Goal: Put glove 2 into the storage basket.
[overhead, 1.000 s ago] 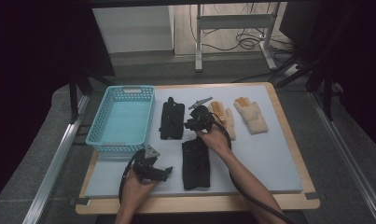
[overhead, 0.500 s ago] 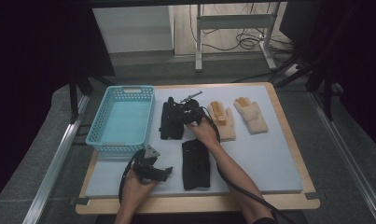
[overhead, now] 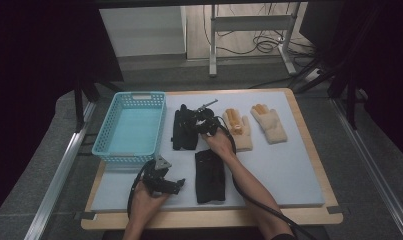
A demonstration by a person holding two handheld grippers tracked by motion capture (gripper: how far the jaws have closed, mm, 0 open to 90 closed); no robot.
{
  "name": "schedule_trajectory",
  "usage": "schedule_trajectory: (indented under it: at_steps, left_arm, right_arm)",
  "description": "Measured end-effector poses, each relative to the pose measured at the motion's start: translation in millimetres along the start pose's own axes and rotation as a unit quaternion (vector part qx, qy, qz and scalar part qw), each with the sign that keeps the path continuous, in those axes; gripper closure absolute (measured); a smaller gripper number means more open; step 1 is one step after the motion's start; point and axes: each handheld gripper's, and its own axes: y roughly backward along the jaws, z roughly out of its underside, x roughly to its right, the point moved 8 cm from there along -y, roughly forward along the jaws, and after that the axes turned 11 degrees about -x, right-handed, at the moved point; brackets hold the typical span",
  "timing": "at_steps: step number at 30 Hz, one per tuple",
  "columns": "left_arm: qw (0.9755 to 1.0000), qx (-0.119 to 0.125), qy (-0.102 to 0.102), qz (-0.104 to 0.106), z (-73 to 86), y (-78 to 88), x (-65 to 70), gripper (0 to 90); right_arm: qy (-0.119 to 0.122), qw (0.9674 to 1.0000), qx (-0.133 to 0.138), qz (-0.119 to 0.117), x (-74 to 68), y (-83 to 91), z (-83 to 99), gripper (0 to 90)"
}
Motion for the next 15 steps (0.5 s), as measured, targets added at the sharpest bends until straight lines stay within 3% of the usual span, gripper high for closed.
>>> schedule_trajectory:
  at_steps: [2, 15]
  left_arm:
    - [1.0000, 0.000, 0.000, 0.000, 0.0, 0.0, 0.0, 3.0]
    - [1.0000, -0.001, -0.001, -0.001, 0.2, 0.0, -0.1, 3.0]
  right_arm:
    - [-0.005, 0.9998, 0.011, -0.017, -1.1, 12.6, -1.7, 85.0]
    - [0.003, 0.9980, 0.055, -0.033, -9.2, 74.0, -5.0, 85.5]
